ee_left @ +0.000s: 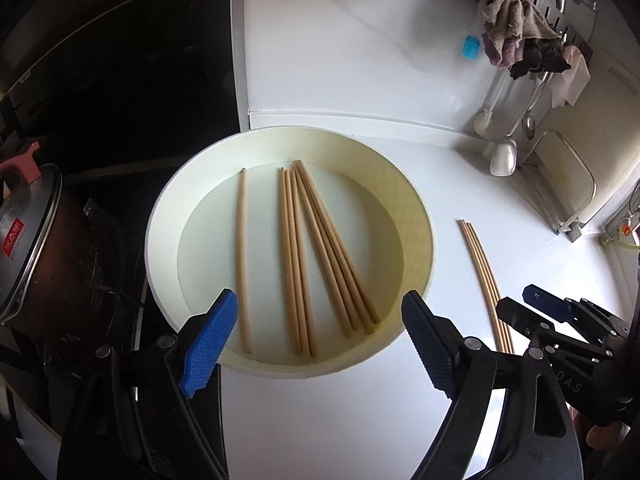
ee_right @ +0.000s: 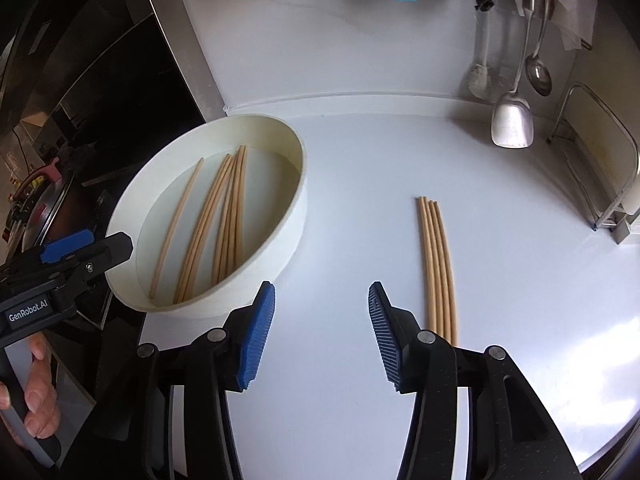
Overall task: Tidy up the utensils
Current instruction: 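Move both grippers back toward the last four chopsticks on the counter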
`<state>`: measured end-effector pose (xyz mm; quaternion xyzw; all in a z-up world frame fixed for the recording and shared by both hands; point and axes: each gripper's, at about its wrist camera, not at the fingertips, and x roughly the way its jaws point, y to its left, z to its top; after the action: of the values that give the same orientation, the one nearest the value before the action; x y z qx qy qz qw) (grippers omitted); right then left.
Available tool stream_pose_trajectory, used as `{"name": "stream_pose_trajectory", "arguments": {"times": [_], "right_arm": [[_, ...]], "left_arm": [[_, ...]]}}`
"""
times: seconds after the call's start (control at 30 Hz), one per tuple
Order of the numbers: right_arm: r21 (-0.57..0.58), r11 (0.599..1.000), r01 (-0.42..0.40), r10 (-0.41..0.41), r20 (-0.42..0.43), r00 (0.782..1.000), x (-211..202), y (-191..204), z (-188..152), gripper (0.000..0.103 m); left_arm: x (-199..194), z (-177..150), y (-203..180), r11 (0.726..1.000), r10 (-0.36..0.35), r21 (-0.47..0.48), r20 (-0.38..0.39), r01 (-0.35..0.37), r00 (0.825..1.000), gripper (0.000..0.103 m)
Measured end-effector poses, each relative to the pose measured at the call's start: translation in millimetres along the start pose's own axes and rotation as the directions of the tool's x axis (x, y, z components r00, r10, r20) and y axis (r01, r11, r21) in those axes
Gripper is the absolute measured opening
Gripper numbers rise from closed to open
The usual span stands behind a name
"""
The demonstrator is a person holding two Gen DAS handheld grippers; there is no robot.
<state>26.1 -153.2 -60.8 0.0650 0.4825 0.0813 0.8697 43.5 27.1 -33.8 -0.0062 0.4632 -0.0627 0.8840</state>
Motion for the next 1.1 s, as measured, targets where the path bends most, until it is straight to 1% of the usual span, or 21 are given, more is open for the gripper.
{"name": "stream_pose_trajectory", "arguments": {"times": [0.17,0.3,0.57,0.73,0.87,1.0,1.1], "right_arm": [[0.026,0.999,0.019,-0.019,-0.001,1.0,-12.0,-32.1,-15.3,0.047],[0.04,0.998,0.055,-0.055,0.006,0.998,-19.6,-61.2,-28.5,0.048],[0.063,0.992,0.109,-0.108,-0.015,0.994,-22.7,-115.7,-55.8,0.049],[0.064,0.991,0.121,-0.12,-0.014,0.993,-12.1,-138.3,-68.2,0.049],[0.06,0.991,0.116,-0.116,-0.005,0.993,4.4,-152.0,-71.1,0.049],[0.049,0.994,0.099,-0.1,0.025,0.995,18.6,-157.9,-66.5,0.049],[0.022,0.995,0.094,-0.095,0.049,0.994,31.1,-157.3,-64.6,0.049]], "left_arm": [[-0.6,-15.4,-27.0,1.0,-0.019,0.005,-0.018,0.019,1.0,0.083],[1.2,-29.6,-50.6,0.999,-0.05,0.011,-0.031,0.05,0.998,0.083],[11.2,-53.0,-96.9,0.995,-0.095,0.031,-0.061,0.097,0.994,0.083],[26.7,-62.0,-121.1,0.994,-0.102,0.024,-0.071,0.104,0.992,0.083],[42.6,-67.3,-136.1,0.995,-0.097,0.019,-0.076,0.098,0.992,0.083],[55.9,-70.6,-140.8,0.996,-0.087,0.004,-0.057,0.087,0.995,0.083],[62.6,-73.7,-140.6,0.998,-0.065,-0.004,-0.041,0.065,0.997,0.083]]}}
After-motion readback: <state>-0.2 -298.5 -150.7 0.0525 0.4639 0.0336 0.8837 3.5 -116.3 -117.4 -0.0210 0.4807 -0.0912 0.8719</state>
